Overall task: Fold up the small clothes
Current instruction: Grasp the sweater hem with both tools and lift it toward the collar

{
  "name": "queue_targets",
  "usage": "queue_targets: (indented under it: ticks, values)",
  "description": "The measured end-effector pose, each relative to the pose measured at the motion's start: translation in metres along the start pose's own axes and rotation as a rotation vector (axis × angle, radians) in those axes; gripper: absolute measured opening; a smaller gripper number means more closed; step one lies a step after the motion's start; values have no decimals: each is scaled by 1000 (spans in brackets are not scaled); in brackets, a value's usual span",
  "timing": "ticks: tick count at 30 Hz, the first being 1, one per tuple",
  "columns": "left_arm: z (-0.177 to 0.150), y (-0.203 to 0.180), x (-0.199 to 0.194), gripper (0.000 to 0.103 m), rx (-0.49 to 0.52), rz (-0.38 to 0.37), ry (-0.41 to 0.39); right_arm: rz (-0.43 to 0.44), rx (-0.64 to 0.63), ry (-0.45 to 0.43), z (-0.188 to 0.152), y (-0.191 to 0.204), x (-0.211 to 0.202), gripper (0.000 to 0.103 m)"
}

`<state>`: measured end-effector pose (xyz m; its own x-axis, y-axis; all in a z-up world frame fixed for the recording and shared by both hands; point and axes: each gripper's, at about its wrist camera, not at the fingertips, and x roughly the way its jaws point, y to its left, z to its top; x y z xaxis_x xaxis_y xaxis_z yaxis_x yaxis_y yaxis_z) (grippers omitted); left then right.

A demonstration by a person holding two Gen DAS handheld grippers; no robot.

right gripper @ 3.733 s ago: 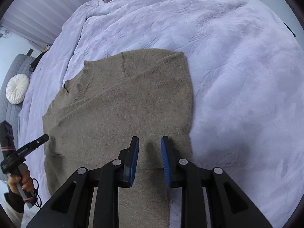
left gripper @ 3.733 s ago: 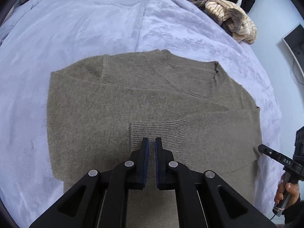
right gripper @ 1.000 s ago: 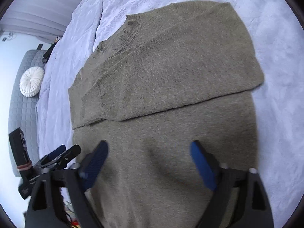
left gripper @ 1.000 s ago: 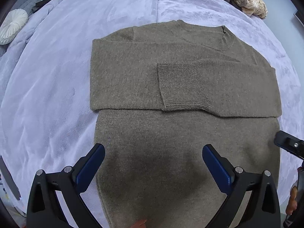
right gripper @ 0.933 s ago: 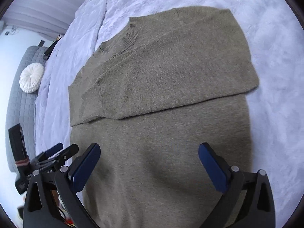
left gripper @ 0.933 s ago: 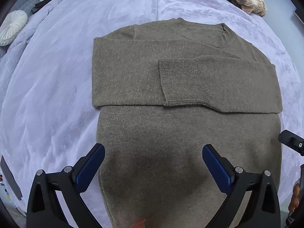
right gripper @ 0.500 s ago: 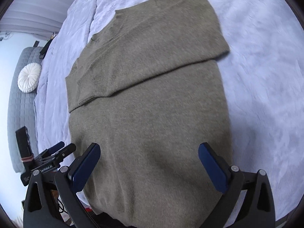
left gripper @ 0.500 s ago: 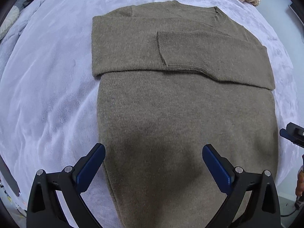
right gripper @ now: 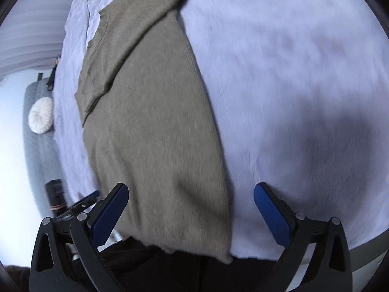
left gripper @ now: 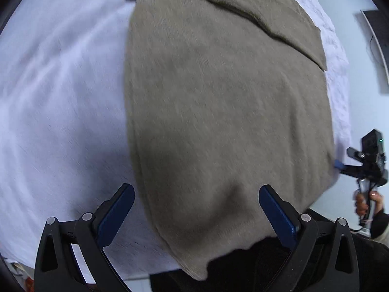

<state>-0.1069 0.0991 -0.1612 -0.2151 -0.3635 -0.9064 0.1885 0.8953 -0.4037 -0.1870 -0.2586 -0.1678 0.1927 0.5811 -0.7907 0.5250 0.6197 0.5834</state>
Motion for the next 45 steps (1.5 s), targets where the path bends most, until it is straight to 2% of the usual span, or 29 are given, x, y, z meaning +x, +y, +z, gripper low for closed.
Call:
queue_targets:
  ticks: [6,9,14,20,23,26,27,28,30,31,32,33,34,35,36,37,39,41,45]
  values:
    - [-21,-14,14,103,26,-87,80,185,5,117,-23,2,25,103]
    - [-26,-18,12,103,45,-122,108,232,-34,184,-32,14,41,103]
    - [-24,-18,13,103,17,-148,122,241,-12,209,-35,17,53,103]
    - [-35,12,-5,103,-56,-110,118,255,10,208,-42,16,47,103]
    - [-40,23,8,103,-112,-126,141,257,9,236,-42,18,54,103]
    - [-39,16,14,103,-83,-122,142,255,13,263,-41,22,64,103]
    - [-41,10,15,101,-64,-125,139,253,13,268,-41,25,67,103]
    - [-41,5,15,91,-42,-119,141,247,10,271,-40,27,68,103]
    - [-40,3,15,84,-13,-79,159,240,13,271,-41,29,69,100]
    - [-39,4,14,77,-12,-72,161,240,19,272,-41,29,69,98]
    - [-38,4,14,65,-20,-78,160,237,29,277,-41,28,69,87]
    - [-36,7,13,57,-33,-86,163,221,37,282,-41,26,69,67]
    - [-35,11,12,39,-47,-89,167,192,40,290,-41,25,70,56]
    - [-33,14,12,22,-56,-85,170,171,36,296,-41,25,71,35]
    - [-31,18,10,18,-60,-89,174,155,26,298,-42,23,70,17]
    - [-30,23,8,17,-66,-112,172,158,17,290,-42,26,69,11]
    - [-29,28,-3,14,-80,-186,144,204,0,267,-42,32,63,11]
    - [-25,27,-22,14,-78,-266,73,294,-22,232,-39,46,51,10]
    - [0,27,-56,14,-83,-322,-63,448,-36,126,-17,67,27,8]
